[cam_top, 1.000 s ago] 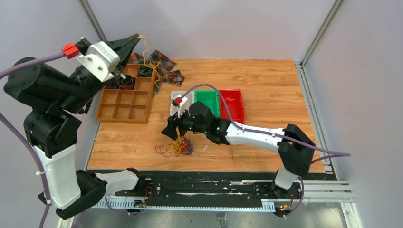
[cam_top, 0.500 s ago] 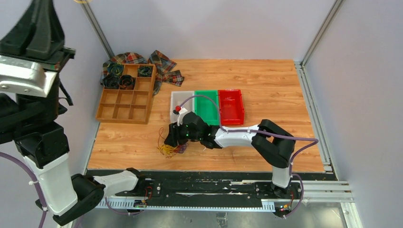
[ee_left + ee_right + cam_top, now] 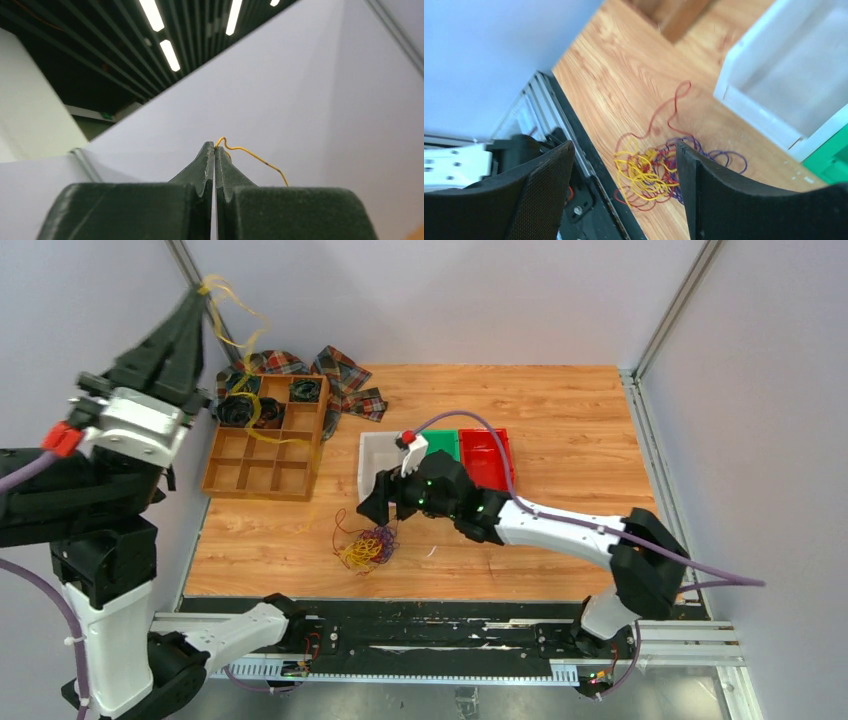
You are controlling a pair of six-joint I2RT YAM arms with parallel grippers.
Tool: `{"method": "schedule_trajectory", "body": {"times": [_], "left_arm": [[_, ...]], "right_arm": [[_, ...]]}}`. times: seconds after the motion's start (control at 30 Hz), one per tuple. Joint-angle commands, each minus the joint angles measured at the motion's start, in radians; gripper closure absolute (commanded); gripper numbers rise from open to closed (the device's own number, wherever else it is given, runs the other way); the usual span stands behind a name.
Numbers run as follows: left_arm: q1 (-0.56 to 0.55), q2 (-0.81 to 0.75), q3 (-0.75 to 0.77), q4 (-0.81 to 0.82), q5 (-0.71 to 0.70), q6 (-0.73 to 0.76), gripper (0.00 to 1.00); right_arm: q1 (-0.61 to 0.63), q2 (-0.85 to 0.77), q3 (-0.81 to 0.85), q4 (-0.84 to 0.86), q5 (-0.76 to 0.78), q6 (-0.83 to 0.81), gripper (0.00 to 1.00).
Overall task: Untangle the cables
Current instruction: Untie the cable, then place the cable in the bin.
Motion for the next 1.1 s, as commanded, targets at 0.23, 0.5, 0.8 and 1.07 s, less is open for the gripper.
{"method": "schedule_trajectory", "body": {"times": [0.23, 0.5, 0.8, 1.07], "left_arm": [[-0.009, -0.065, -0.305, -0.172, 0.212, -0.249, 1.00], [-0.009, -0.021, -0.456, -0.116, 0.202, -0.295, 0.99], [-0.009, 0.002, -0.624, -0.018, 0.151, -0.259, 1.00], [-0.009, 0.041, -0.715, 0.027, 0.114, -0.212, 0.99]], "right_arm": [[-0.071, -0.113, 0.098, -0.047, 0.045, -0.078, 0.27], [-0.149, -0.147, 0.038, -0.033, 0.096, -0.086, 0.28], [-0.250, -0.157, -0.053, -0.072, 0.083, -0.108, 0.30], [-0.309, -0.146, -0.090, -0.100, 0.064, -0.119, 0.32]]}}
